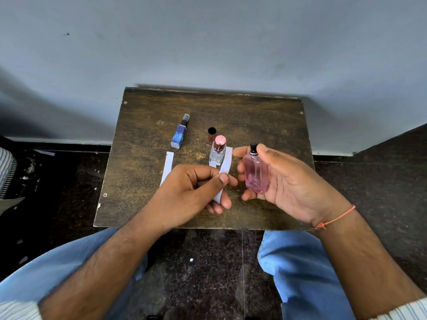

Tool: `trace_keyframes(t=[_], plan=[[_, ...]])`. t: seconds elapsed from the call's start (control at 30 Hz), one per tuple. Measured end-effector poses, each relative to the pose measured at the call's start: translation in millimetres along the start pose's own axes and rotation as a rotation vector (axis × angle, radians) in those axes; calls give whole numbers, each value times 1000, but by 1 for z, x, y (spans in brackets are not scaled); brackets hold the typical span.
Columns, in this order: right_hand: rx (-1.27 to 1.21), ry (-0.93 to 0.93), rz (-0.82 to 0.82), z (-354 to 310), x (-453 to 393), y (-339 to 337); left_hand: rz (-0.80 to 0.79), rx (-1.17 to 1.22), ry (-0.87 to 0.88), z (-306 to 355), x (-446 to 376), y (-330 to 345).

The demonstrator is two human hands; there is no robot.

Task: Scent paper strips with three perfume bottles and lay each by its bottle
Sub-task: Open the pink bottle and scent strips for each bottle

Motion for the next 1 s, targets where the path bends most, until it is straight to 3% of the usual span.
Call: trace_keyframes(t=[0.1,0.3,0.67,1.0], plan=[[35,-9,6,2,0,-1,0,0,1,1,0,0],[402,-85,217,-4,0,-3,6,-9,-2,1,-1,-1],[864,-150,427,-16,10,-7,15,-36,-35,-3,-2,-3],[519,-86,301,-10,5,-6,2,-27,-53,-5,-2,-3]])
Point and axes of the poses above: each hand's wrist, its own x-axis away from the middle knuckle, its own y-axis out of the palm, z = x × y, the point moved 5 cm from there along -x, towards the middle knuckle, and after that the axes turned 15 degrees about -z, right-handed, at the moved point
